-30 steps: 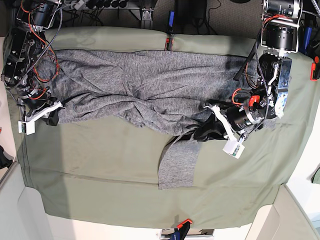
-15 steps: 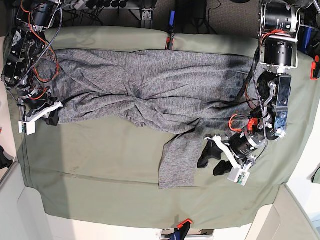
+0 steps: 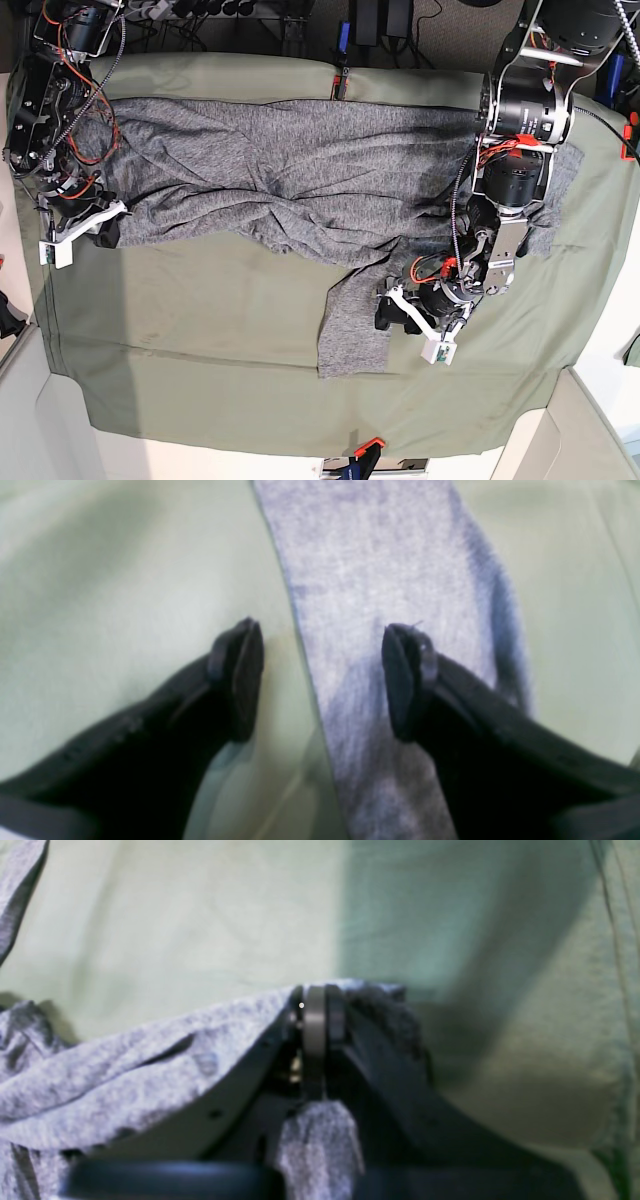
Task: Fold the T-shirt properly
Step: 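Fold the sleeve onto the shirt body with the left gripper, then hold the shirt ends with both grippers and straighten the folded strip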
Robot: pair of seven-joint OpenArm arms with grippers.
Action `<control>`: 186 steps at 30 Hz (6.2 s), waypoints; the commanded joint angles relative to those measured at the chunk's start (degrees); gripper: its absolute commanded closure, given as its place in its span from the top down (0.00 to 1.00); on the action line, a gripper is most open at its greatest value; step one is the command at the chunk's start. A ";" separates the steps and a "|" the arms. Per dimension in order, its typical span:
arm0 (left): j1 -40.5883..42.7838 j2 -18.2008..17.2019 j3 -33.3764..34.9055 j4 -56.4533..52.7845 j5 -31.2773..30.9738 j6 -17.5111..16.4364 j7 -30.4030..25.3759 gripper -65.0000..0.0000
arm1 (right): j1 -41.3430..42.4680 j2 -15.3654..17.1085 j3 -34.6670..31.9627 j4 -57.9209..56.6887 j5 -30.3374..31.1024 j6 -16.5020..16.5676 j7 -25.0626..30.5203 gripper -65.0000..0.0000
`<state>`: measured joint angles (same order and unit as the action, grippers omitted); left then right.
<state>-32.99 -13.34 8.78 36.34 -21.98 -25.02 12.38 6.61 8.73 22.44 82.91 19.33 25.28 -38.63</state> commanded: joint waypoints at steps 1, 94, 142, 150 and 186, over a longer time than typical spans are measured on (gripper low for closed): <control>-2.29 -0.07 -0.07 -0.59 -0.09 0.22 -0.83 0.61 | 1.11 0.61 0.11 0.96 1.27 0.24 0.85 0.00; 49.20 -12.76 -39.12 63.08 -23.34 -8.22 22.14 0.48 | 5.22 0.66 -0.44 -1.73 1.22 4.11 4.48 0.00; 34.51 -21.84 -39.10 19.28 -33.88 -14.98 20.57 0.72 | -6.14 0.76 -0.26 -2.29 5.14 4.74 4.33 0.00; 33.79 -22.16 -39.06 16.83 -35.98 -14.98 26.99 0.72 | -6.16 0.79 -0.26 -2.29 5.07 4.76 4.31 0.00; 33.79 -21.11 -27.54 25.40 -51.52 -14.98 48.28 0.71 | -6.14 0.76 -0.26 -2.29 5.31 4.76 4.33 0.00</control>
<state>1.26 -33.87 -18.72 60.97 -73.12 -39.77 60.34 -0.01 8.88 22.02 79.88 24.60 29.43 -33.85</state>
